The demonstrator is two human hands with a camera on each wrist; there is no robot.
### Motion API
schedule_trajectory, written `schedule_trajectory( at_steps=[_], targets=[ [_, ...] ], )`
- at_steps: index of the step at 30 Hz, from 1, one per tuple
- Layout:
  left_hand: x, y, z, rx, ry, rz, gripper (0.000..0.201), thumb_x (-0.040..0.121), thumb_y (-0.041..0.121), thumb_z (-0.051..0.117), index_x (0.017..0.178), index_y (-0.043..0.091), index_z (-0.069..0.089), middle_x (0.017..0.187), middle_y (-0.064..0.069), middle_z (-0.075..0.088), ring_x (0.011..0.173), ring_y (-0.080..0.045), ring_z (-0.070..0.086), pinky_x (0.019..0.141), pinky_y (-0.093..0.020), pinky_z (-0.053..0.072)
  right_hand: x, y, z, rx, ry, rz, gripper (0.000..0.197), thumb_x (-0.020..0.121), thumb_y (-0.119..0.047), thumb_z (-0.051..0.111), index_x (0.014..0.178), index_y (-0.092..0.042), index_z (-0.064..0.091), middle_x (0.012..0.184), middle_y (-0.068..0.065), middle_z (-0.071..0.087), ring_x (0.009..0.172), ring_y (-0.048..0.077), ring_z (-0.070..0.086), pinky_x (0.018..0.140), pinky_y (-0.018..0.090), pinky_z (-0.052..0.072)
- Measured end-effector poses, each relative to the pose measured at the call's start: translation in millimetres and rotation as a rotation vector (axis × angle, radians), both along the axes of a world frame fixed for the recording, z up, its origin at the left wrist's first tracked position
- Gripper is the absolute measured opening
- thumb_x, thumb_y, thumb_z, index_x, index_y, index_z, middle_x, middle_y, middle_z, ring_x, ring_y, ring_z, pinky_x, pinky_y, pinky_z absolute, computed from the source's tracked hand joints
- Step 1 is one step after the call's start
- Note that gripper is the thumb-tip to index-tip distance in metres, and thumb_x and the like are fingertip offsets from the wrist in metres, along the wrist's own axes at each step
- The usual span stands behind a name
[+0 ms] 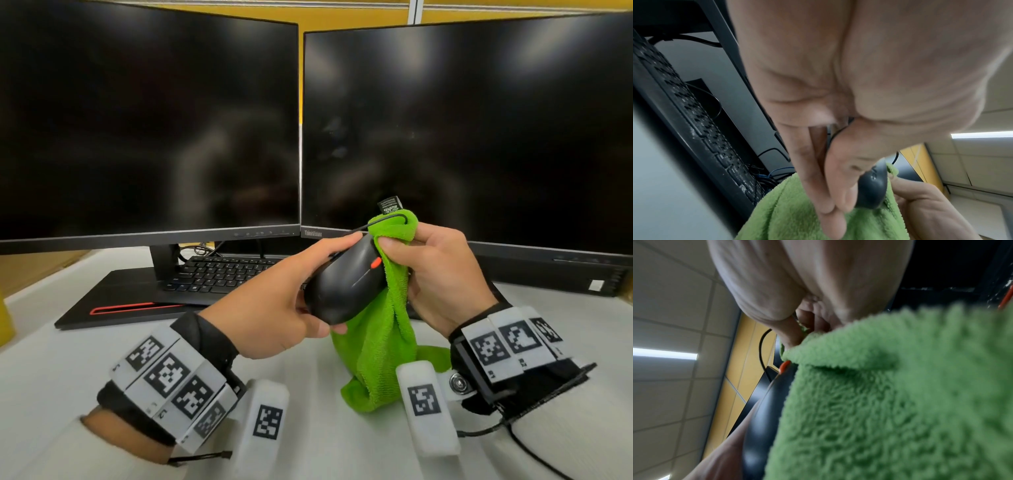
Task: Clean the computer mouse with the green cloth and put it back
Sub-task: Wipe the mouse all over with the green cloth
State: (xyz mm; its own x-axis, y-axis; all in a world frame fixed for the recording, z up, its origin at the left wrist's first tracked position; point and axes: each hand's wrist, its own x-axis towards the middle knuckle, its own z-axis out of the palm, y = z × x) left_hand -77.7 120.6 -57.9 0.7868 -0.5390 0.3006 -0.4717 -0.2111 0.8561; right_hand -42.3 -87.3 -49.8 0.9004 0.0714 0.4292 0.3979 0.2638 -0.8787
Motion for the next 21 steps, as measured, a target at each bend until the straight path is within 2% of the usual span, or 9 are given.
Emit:
schedule_trajectory(
  at_steps=[2,4,6,8,10,12,16,19,21],
  targets=[
    [-0.8,-1.5,-0.5,0.0,-0.01,-0.004,0.111,0.08,-0.034,0.06,0.157,0.042,0.038,0.157,0.014,0.047,0.132,-0.02,0.062,0.099,-0.049,0.06,-1.5,-0.3,0.0,-0.032,-0.016,0.012,0.019,0.089,0.002,0.067,0.104,-0.003,0.078,0.102,0.024,0.077,0.089,0.028,0.073,0.084,0.04,0.062],
    [-0.9,-3.0,-0.7,0.006,-0.016,-0.005,0.112,0.08,-0.035,0.06,0.157,0.043,0.038,0.157,0.015,0.047,0.134,-0.02,0.06,0.098,-0.049,0.061,-1.4,-0.3,0.7,-0.052,-0.03,-0.014,0.02,0.084,0.002,0.073,0.101,-0.005,0.08,0.105,0.027,0.077,0.092,0.033,0.074,0.089,0.047,0.06],
    [-1.0,-4.7,-0.6,0.021,-0.018,0.008,0.112,0.079,-0.034,0.06,0.157,0.044,0.038,0.155,0.015,0.048,0.132,-0.02,0.061,0.097,-0.046,0.062,-0.3,-0.1,1.0,-0.056,-0.049,-0.068,0.017,0.082,0.004,0.075,0.094,-0.006,0.08,0.098,0.023,0.079,0.088,0.032,0.074,0.085,0.047,0.061],
    [-1.5,-5.5,-1.0,0.047,-0.031,0.021,0.11,0.079,-0.029,0.066,0.158,0.041,0.036,0.154,0.015,0.05,0.131,-0.017,0.062,0.097,-0.041,0.061,0.6,1.0,-0.1,-0.084,-0.078,-0.142,0.015,0.083,0.005,0.076,0.088,-0.008,0.08,0.089,0.017,0.079,0.082,0.027,0.074,0.079,0.042,0.062],
    [-1.5,-5.3,-1.9,0.098,-0.047,0.052,0.11,0.077,-0.017,0.078,0.158,0.042,0.034,0.149,0.013,0.056,0.127,-0.014,0.066,0.101,-0.041,0.059,2.9,2.5,-3.4,-0.153,-0.126,-0.233,0.013,0.084,0.003,0.077,0.086,-0.01,0.08,0.085,0.014,0.08,0.079,0.026,0.075,0.078,0.043,0.063],
    [-1.2,-5.3,-3.1,0.144,-0.056,0.079,0.113,0.073,-0.006,0.087,0.158,0.046,0.034,0.145,0.013,0.061,0.125,-0.016,0.068,0.104,-0.046,0.057,3.8,5.0,-5.9,-0.245,-0.176,-0.306,0.008,0.086,-0.001,0.079,0.085,-0.009,0.08,0.083,0.015,0.08,0.08,0.03,0.077,0.079,0.049,0.064],
    [-2.6,-11.1,-1.7,0.145,-0.106,0.132,0.107,0.067,0.026,0.095,0.156,0.045,0.038,0.145,0.017,0.062,0.128,-0.013,0.066,0.107,-0.046,0.054,4.7,10.5,-7.9,-0.292,-0.207,-0.379,0.004,0.082,-0.01,0.084,0.082,-0.008,0.081,0.077,0.01,0.08,0.081,0.034,0.077,0.079,0.054,0.061],
    [-3.6,-13.0,-0.1,0.158,-0.188,0.184,0.1,0.071,0.031,0.095,0.154,0.045,0.042,0.141,0.02,0.064,0.127,-0.007,0.065,0.107,-0.042,0.054,4.2,11.9,-9.0,-0.269,-0.2,-0.342,0.017,0.078,-0.019,0.086,0.081,-0.004,0.079,0.078,0.018,0.078,0.08,0.041,0.075,0.079,0.058,0.061],
    [-2.8,-10.9,0.9,0.146,-0.238,0.219,0.098,0.074,0.028,0.093,0.155,0.043,0.041,0.141,0.02,0.064,0.129,-0.006,0.063,0.109,-0.042,0.053,0.9,12.4,-7.5,-0.215,-0.131,-0.195,0.021,0.082,-0.022,0.081,0.085,-0.001,0.079,0.083,0.028,0.075,0.075,0.037,0.072,0.08,0.056,0.06]
  ],
)
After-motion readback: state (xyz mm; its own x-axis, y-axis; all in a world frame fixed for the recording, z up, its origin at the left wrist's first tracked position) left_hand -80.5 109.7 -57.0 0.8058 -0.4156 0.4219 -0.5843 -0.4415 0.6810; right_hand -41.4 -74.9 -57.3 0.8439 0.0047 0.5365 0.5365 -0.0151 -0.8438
